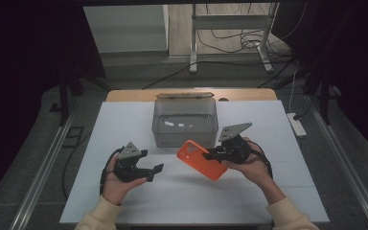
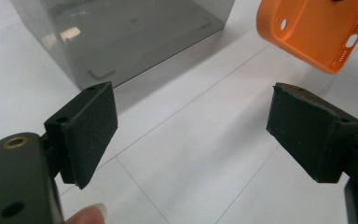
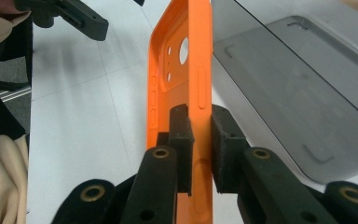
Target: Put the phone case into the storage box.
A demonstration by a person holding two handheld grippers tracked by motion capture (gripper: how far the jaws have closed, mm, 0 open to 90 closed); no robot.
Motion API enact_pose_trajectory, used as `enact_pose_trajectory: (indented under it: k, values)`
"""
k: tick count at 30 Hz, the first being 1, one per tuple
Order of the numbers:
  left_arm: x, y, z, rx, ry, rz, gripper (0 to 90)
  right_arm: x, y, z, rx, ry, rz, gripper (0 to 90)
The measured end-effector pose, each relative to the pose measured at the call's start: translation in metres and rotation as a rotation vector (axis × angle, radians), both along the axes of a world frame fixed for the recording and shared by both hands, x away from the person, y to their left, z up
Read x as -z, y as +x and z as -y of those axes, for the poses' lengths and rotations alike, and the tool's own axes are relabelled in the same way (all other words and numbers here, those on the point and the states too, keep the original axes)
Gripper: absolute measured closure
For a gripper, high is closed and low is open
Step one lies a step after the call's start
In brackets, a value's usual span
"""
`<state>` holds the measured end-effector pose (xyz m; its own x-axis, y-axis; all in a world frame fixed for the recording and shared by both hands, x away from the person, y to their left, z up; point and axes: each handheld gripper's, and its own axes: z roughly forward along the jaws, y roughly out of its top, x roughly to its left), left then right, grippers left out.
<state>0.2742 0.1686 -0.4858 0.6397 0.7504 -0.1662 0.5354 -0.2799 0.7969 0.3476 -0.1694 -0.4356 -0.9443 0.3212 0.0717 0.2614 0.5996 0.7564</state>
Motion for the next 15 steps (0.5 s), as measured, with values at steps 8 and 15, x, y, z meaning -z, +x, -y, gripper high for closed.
enact_pose_trajectory:
  k: [8,15]
  values:
    - [0.007,-0.004,-0.008,-0.011,0.006,0.016,16.1,0.0,0.0,0.001,0.01,-0.003,0.005,80.4]
    - [0.021,-0.007,-0.017,-0.037,0.029,0.0,16.1,-0.001,0.001,0.002,0.023,-0.001,0.012,80.4]
